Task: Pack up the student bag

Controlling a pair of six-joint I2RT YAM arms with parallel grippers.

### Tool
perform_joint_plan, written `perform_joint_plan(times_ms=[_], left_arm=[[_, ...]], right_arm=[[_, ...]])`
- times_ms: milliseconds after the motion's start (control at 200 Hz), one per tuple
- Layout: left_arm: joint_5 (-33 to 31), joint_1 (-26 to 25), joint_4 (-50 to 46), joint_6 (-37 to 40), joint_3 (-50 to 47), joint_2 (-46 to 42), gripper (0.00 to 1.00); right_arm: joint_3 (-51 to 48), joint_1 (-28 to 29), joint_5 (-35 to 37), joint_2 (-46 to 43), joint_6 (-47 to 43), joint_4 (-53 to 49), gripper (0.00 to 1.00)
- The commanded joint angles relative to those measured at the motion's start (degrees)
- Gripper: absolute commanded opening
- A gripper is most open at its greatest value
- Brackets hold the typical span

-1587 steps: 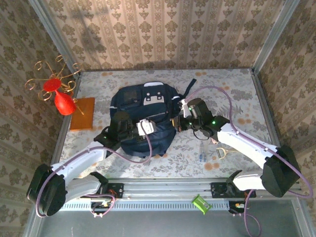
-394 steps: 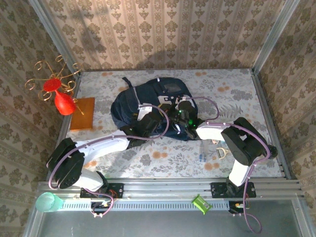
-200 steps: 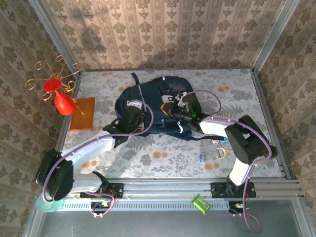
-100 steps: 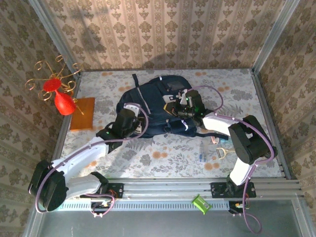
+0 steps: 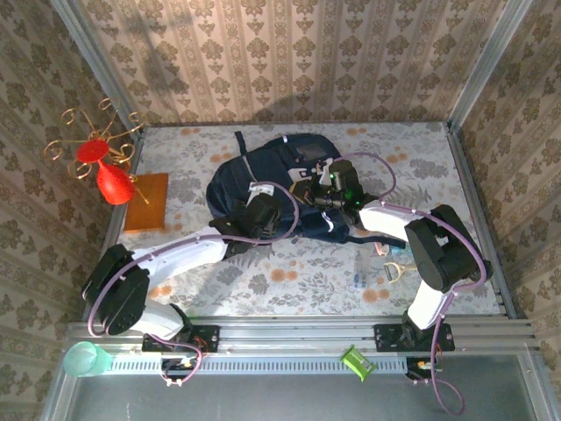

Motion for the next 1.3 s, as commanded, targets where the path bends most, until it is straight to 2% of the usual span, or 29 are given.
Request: perform_joint_plan(times_ms=[0, 100, 225, 440, 540, 1005, 1200, 1295], left_arm=[[-5.9, 0.9, -1.3, 2.7, 2.7, 1.6, 0.86], [-6.1, 1.8, 0.0, 3.5, 3.0, 2.2, 0.83], [-5.2, 2.7, 0.7, 4.8, 3.2, 1.4, 0.74], [-2.8, 3.9, 0.9, 5.8, 1.8, -2.2, 0.49], [-1.9, 4.7, 1.1, 5.5, 0.8, -3.2, 0.41], [0.5, 7.3, -0.7, 4.7, -1.6, -5.9, 0.18], [3.4, 9.3, -0.2, 5.7, -3.1, -7.5, 0.07], [6.8, 10.6, 0.7, 6.9, -3.9, -8.4, 0.00]], right_arm=[[2.6, 1.1, -4.4, 0.3, -0.9, 4.6, 0.00], [3.4, 1.0, -5.0, 0.7, -3.5, 1.7, 0.00], [4.0, 0.5, -5.5, 0.8, -6.2, -1.4, 0.00], [4.1, 0.0, -5.2, 0.9, -7.9, -3.0, 0.00], [4.2, 0.0, -5.4, 1.5, -7.4, -2.3, 0.00], [5.2, -0.3, -5.6, 2.5, -8.5, -3.4, 0.00], [5.7, -0.4, -5.7, 2.9, -9.4, -4.4, 0.00], [6.3, -0.5, -5.6, 3.0, -10.7, -5.7, 0.00]])
